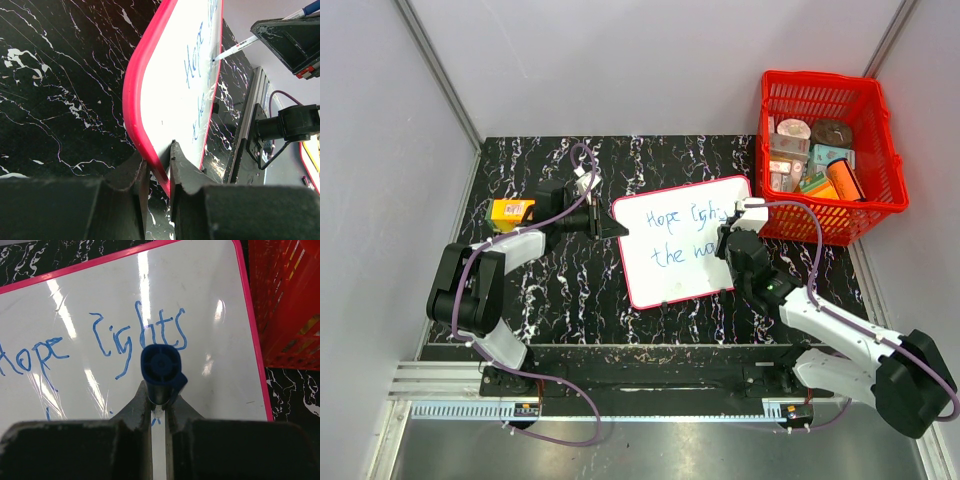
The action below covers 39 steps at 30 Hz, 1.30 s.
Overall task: Write a sentence on the whiteboard
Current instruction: Write on the whiteboard with the whiteboard.
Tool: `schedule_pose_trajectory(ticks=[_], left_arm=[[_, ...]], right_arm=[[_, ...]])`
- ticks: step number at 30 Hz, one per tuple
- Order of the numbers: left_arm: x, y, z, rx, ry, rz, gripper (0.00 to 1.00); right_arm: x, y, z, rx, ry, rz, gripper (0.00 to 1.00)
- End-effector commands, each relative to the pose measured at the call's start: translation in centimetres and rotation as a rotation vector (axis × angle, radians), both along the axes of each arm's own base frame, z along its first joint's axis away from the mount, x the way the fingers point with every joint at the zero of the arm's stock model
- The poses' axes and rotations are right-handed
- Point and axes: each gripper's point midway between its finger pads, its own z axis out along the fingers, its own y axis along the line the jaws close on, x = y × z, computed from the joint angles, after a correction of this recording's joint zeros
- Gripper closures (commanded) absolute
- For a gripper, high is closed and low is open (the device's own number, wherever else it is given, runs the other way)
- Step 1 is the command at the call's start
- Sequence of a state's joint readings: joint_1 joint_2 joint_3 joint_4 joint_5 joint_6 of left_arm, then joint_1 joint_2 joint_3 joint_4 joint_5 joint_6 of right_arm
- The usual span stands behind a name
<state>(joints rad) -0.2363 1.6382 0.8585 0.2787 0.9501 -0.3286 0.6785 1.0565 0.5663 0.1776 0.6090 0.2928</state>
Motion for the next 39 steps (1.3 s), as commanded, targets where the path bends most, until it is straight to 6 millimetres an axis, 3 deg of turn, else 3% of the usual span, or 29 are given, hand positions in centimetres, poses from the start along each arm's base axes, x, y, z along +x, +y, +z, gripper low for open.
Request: schedule_pose_trajectory(ticks=[1, 10, 20, 24, 32, 39], left_arm=[[1.3, 0.2, -3.3, 0.147, -0.105, 0.029, 1.0], [1.3, 0.2, -3.3, 0.148, -0.105, 0.03, 1.0], [1.3, 0.2, -3.4, 0.149, -0.104, 0.032, 1.0], [1.3, 0.2, -3.4, 0.149, -0.104, 0.032, 1.0], [1.3, 0.2, -3.3, 0.148, -0.103, 0.031, 1.0], [1.3, 0.2, -3.3, 0.148, -0.105, 0.03, 1.0]], right_arm=[[-0.3, -0.6, -0.5, -0.007, 0.017, -0.011, 1.0], [-0.7, -1.0, -0.7, -0.018, 0.023, -0.018, 1.0], [-1.5, -0.8, 4.1, 0.083, -0.141, 0.04, 1.0], [-0.9, -1.8, 3.9, 0.039, -0.139, -0.02, 1.0], [0.3, -1.4, 3.5, 0.028, -0.126, -0.054, 1.0], [0.7, -0.9, 4.7, 0.052, -0.165, -0.045, 1.0]])
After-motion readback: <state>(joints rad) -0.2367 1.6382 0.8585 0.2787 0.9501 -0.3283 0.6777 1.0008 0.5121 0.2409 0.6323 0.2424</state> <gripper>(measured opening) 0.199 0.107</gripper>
